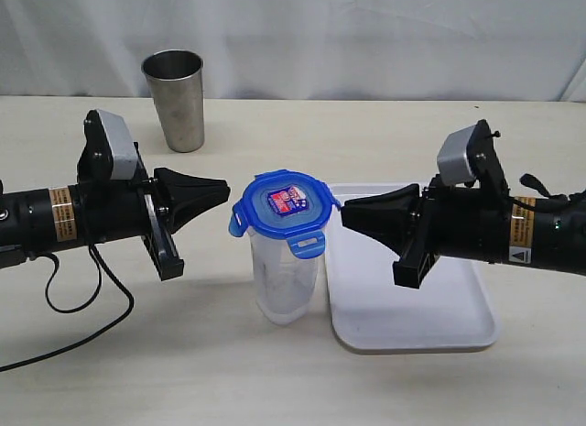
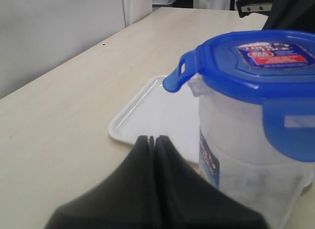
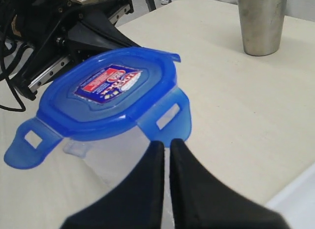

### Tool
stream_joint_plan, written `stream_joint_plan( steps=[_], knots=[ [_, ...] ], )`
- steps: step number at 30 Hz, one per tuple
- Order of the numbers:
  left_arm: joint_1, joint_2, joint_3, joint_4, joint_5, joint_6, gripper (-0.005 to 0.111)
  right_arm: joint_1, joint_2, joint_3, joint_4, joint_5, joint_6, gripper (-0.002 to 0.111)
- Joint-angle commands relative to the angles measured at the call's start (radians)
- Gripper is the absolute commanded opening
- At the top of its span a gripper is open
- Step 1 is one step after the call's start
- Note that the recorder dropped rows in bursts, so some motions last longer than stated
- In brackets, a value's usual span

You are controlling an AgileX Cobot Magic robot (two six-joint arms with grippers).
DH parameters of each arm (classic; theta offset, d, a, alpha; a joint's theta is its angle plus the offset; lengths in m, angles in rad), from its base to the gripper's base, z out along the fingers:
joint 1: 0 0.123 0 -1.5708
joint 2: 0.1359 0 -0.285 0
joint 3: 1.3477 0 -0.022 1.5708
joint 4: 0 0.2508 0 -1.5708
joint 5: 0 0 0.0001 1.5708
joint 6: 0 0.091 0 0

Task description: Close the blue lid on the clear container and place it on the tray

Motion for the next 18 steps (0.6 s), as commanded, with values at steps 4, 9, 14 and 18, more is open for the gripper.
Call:
stream_joint_plan(
  steps=[4,9,14,18],
  knots=[
    [-0.007,-0.008,0.003,-0.001,-0.019,-0.010,0.000,0.002,-0.003,-0.001,0.048,0.005,-0.025,0.005],
    [-0.007,-0.008,0.003,0.001,-0.024,-0.010,0.000,0.002,0.004,-0.001,0.048,0.005,-0.032,0.005],
    [-0.007,-0.008,0.003,-0.013,-0.031,0.002,0.000,0.002,0.015,-0.001,0.027,0.005,-0.030,0.005],
    [-0.007,-0.008,0.003,-0.075,-0.047,0.049,0.000,0.002,0.015,-0.001,0.001,0.005,-0.030,0.005]
  ],
)
